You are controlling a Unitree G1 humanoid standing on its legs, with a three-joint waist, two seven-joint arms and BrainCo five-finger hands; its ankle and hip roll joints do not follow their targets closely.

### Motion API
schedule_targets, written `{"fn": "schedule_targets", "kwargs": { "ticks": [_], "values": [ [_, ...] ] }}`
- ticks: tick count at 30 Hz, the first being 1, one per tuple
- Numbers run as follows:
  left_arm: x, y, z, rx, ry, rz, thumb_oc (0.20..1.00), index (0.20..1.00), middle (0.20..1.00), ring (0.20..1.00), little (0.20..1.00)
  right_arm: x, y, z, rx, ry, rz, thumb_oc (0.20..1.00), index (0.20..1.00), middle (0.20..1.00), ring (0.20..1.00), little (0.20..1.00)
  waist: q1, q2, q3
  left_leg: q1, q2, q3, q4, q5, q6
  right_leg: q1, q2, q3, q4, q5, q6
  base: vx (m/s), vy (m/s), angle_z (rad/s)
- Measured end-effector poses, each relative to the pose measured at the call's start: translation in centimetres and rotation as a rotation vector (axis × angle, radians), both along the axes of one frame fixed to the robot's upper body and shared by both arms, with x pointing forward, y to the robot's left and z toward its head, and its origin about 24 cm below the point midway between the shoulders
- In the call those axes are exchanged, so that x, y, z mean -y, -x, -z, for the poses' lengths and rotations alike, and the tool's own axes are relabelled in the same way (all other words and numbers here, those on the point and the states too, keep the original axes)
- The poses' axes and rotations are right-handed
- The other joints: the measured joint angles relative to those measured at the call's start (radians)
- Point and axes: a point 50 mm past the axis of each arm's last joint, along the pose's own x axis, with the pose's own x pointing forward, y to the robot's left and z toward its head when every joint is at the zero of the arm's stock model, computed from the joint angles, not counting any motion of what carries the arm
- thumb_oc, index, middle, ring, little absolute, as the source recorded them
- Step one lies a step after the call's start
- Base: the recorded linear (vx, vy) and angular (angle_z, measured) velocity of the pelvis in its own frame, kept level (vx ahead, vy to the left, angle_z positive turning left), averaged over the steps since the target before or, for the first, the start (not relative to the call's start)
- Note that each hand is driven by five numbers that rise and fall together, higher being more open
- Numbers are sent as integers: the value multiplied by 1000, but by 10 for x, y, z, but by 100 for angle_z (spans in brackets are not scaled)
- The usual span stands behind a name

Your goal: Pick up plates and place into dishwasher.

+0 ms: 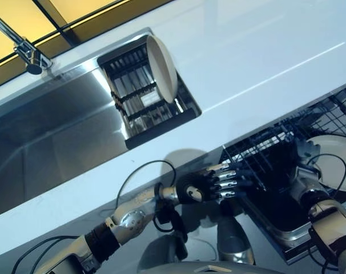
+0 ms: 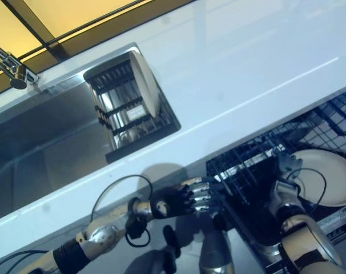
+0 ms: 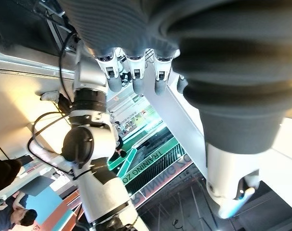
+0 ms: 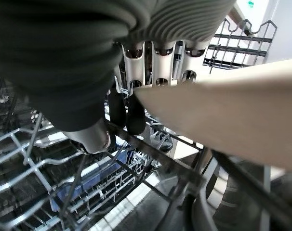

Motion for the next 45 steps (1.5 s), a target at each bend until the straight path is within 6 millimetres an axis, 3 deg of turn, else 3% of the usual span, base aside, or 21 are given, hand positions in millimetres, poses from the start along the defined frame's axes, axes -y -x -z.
{"fn": "schedule_targets", "kwargs": {
  "ticks": [4, 12, 17, 21, 24, 27, 33, 41, 42, 43, 44, 45],
  "values": [
    [-3, 4, 2, -21, 13, -21, 1000, 1000, 1000, 1000, 1000, -1, 7, 4, 20, -26, -7, 200, 200, 200, 200, 200, 0, -10, 1, 21, 2, 1, -4, -5, -5, 24, 3, 1, -16, 0, 0, 48, -17, -3],
    [-14, 6, 4, -44, 33, -79, 1000, 1000, 1000, 1000, 1000, -10, 22, 12, 45, -91, -40, 200, 200, 200, 200, 200, 2, -59, -19, 53, 6, 10, -19, -8, -7, 49, 8, 9, -25, 0, 0, 30, -11, -3],
    [-18, 10, 9, -71, 32, -100, 1000, 1000, 1000, 1000, 1000, -13, 30, 9, 133, -119, -63, 200, 200, 200, 200, 200, -2, -66, -30, 69, 5, 16, -31, -11, -3, 63, 9, 12, -36, 1, -1, 13, -4, -4],
    [-24, 15, 16, -100, 19, -120, 1000, 1000, 1000, 1000, 1000, -8, 28, -12, 295, -107, -42, 200, 200, 200, 200, 200, -24, -124, -105, 74, 9, 27, -32, -13, -11, 63, 15, 24, -41, 1, -1, 7, -8, -10],
    [-26, 15, 18, -108, 13, -127, 1000, 1000, 1000, 1000, 1000, -4, 33, -14, 315, -117, -41, 200, 200, 200, 200, 200, -27, -160, -145, 89, 10, 32, -36, -18, -8, 76, 16, 29, -55, 5, -2, 17, -17, -5],
    [-26, 16, 18, -111, 13, -126, 1000, 1000, 1000, 1000, 1000, -6, 38, -8, 278, -141, -62, 200, 200, 200, 200, 200, -26, -154, -162, 91, 11, 34, -40, -20, -7, 77, 15, 33, -69, 7, 5, 17, -31, -3],
    [-24, 20, 22, -139, 15, -121, 1000, 1000, 1000, 1000, 1000, -6, 41, -2, 247, -180, -54, 200, 200, 200, 200, 200, -26, -108, -176, 86, 15, 35, -38, -17, -5, 77, 18, 30, -80, 15, 1, 0, -11, 0],
    [-25, 20, 22, -143, 13, -123, 1000, 1000, 1000, 1000, 1000, -6, 43, 0, 243, -189, -47, 200, 200, 200, 200, 200, -27, -107, -176, 86, 16, 36, -45, -19, -7, 84, 21, 30, -86, 20, -4, 7, -10, 0],
    [-25, 20, 22, -144, 13, -123, 1000, 1000, 1000, 1000, 1000, -5, 44, 2, 233, -192, -46, 319, 319, 319, 319, 319, -27, -107, -176, 89, 17, 36, -45, -20, -9, 87, 22, 30, -86, 20, -4, 30, -51, 1],
    [-25, 20, 22, -145, 12, -122, 1000, 1000, 1000, 1000, 1000, -5, 46, 4, 217, -197, -44, 893, 893, 893, 893, 893, -27, -108, -175, 93, 17, 36, -45, -21, -10, 92, 22, 30, -87, 20, -4, 19, -54, -1],
    [-25, 20, 23, -145, 11, -120, 1000, 1000, 1000, 1000, 1000, -4, 48, 6, 198, -203, -41, 1000, 1000, 1000, 1000, 1000, -27, -108, -175, 96, 17, 37, -45, -21, -11, 94, 22, 30, -88, 20, -4, 11, -52, -4],
    [-25, 20, 23, -147, 10, -119, 1000, 1000, 1000, 1000, 1000, -4, 50, 9, 179, -208, -37, 1000, 1000, 1000, 1000, 1000, -26, -108, -175, 99, 17, 40, -47, -22, -11, 95, 22, 30, -89, 20, -3, 14, -71, -5]
  ]
}}
